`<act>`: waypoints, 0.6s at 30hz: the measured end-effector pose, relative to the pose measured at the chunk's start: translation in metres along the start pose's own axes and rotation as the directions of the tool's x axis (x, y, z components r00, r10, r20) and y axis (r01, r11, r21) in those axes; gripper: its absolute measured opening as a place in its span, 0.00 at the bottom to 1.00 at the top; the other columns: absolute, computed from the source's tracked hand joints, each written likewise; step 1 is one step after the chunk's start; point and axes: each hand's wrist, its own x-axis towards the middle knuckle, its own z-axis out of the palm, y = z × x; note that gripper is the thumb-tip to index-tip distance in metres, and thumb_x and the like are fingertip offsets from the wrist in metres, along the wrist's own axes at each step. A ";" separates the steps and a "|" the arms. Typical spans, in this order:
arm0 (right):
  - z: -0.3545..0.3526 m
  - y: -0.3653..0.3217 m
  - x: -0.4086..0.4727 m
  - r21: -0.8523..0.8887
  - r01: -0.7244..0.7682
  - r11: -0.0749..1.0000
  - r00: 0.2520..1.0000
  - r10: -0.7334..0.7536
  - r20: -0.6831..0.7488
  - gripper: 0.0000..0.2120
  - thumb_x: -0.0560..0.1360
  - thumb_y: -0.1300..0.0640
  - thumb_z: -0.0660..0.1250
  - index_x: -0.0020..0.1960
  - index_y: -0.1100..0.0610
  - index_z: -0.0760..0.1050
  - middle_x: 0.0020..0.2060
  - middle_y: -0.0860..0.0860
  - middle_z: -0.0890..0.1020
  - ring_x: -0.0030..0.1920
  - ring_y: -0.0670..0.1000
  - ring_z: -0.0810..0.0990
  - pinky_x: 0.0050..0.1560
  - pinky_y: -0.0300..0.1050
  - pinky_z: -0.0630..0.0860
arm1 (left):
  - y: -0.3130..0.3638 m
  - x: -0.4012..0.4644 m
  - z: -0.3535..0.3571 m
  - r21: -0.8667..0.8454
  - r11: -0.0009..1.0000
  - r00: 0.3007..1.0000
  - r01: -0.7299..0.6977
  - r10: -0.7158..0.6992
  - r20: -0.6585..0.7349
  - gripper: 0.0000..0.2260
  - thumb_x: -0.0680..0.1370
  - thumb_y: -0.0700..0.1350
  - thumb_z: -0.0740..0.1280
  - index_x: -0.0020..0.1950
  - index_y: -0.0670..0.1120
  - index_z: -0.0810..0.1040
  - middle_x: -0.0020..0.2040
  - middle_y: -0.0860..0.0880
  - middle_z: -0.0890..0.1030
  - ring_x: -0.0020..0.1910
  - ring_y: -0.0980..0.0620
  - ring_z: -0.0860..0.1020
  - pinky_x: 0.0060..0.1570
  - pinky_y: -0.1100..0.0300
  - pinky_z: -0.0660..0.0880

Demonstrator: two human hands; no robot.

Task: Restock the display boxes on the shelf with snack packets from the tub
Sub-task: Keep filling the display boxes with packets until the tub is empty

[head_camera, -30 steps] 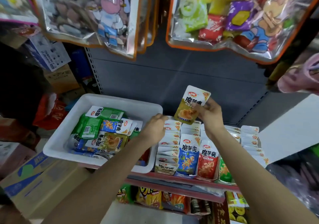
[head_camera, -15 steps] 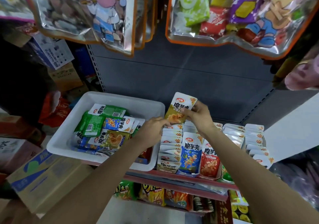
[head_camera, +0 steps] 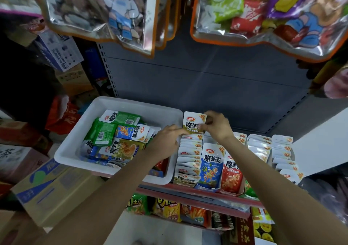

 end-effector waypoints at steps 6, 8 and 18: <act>0.003 0.003 0.000 -0.163 0.157 0.974 0.975 -0.179 -0.134 0.07 0.78 0.58 0.63 0.51 0.57 0.79 0.42 0.54 0.83 0.41 0.54 0.81 0.43 0.44 0.76 | -0.002 -0.003 -0.001 -0.026 1.000 1.000 0.018 -0.018 -0.018 0.26 0.73 0.30 0.58 0.67 0.51 0.72 0.63 0.51 0.75 0.64 0.52 0.69 0.63 0.53 0.69; 0.007 0.009 0.001 -0.283 0.177 0.943 0.974 -0.210 -0.090 0.07 0.79 0.57 0.62 0.50 0.57 0.79 0.44 0.55 0.82 0.42 0.55 0.80 0.42 0.46 0.75 | -0.002 -0.004 -0.001 -0.047 0.998 0.999 0.032 -0.033 -0.024 0.25 0.74 0.30 0.58 0.67 0.50 0.72 0.63 0.51 0.75 0.64 0.52 0.69 0.63 0.54 0.69; 0.008 0.008 -0.009 -0.506 0.237 0.829 0.967 -0.251 0.041 0.13 0.81 0.56 0.56 0.61 0.52 0.75 0.52 0.53 0.82 0.58 0.55 0.72 0.55 0.49 0.69 | -0.002 -0.007 0.000 -0.020 0.998 0.998 0.056 -0.056 0.009 0.25 0.75 0.32 0.57 0.69 0.52 0.70 0.66 0.51 0.73 0.66 0.52 0.67 0.62 0.52 0.69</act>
